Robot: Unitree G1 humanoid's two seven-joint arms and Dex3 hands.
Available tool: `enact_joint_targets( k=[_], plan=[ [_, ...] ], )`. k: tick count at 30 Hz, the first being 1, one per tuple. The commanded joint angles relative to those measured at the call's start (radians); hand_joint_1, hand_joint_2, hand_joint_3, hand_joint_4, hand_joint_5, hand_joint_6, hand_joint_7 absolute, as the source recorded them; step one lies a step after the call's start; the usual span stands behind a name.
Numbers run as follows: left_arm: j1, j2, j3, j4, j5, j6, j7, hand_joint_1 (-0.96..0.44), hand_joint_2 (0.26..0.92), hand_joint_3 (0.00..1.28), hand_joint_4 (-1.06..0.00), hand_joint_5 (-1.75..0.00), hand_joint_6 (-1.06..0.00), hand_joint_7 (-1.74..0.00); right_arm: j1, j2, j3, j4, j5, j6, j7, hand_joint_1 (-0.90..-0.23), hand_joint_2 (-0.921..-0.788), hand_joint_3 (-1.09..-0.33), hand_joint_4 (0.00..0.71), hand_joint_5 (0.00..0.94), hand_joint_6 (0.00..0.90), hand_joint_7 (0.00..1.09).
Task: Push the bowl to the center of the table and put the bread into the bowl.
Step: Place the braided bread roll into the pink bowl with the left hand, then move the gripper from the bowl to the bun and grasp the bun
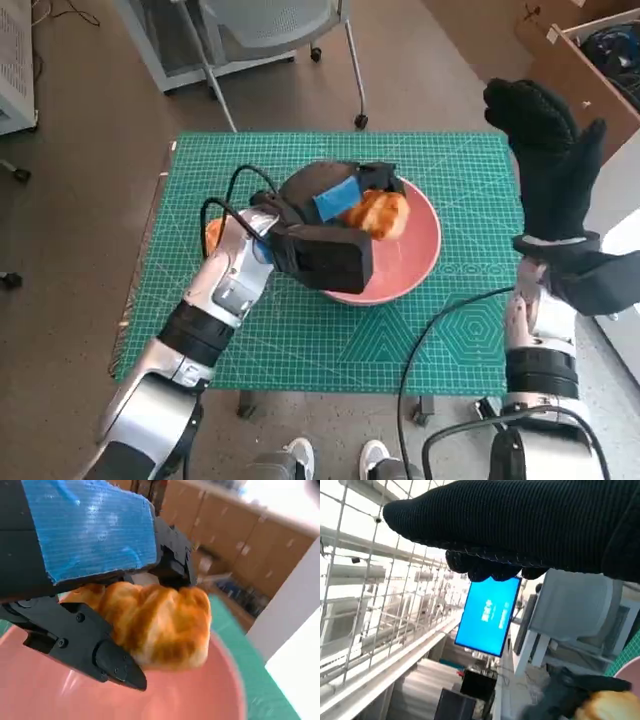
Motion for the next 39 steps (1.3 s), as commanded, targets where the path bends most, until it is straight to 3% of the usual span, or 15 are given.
enact_joint_targets(
  k=[1,8,19,27,39],
  plan=[
    [-0.001,0.012,0.005,-0.014,-0.024,0.009,-0.042,-0.32,0.874,0.02,-0.03,-0.04,-0.02,-0.41,0.034,-0.004,0.007,-0.012,-0.019,0.031,-0.02,-0.682,-0.921,-0.81,0.187,0.002,0.111,0.34],
    [0.016,0.037,0.001,-0.048,-0.022,0.005,-0.056,-0.55,0.881,0.01,0.0,0.0,0.0,-0.3,0.032,-0.001,0.01,-0.003,-0.034,0.028,-0.036,-0.666,-0.921,-0.812,0.174,0.0,0.101,0.36],
    [0.045,0.09,0.029,-0.11,-0.041,-0.009,-0.057,-0.68,0.909,0.02,0.0,0.0,0.0,-0.24,0.022,0.006,0.018,0.008,-0.043,0.026,-0.039,-0.64,-0.921,-0.82,0.172,0.0,0.082,0.37],
    [0.11,0.183,0.105,-0.258,-0.075,-0.01,-0.08,-0.65,0.899,0.01,0.0,0.0,-0.01,-0.24,0.019,0.007,0.021,0.01,-0.03,0.028,-0.026,-0.64,-0.921,-0.821,0.171,0.0,0.073,0.38],
    [0.186,0.331,0.226,-0.388,-0.114,0.018,-0.108,-0.49,0.83,0.0,0.0,0.0,-0.09,-0.15,0.018,0.004,0.019,0.009,-0.013,0.035,-0.005,-0.638,-0.921,-0.822,0.171,0.0,0.068,0.4]
  ],
)
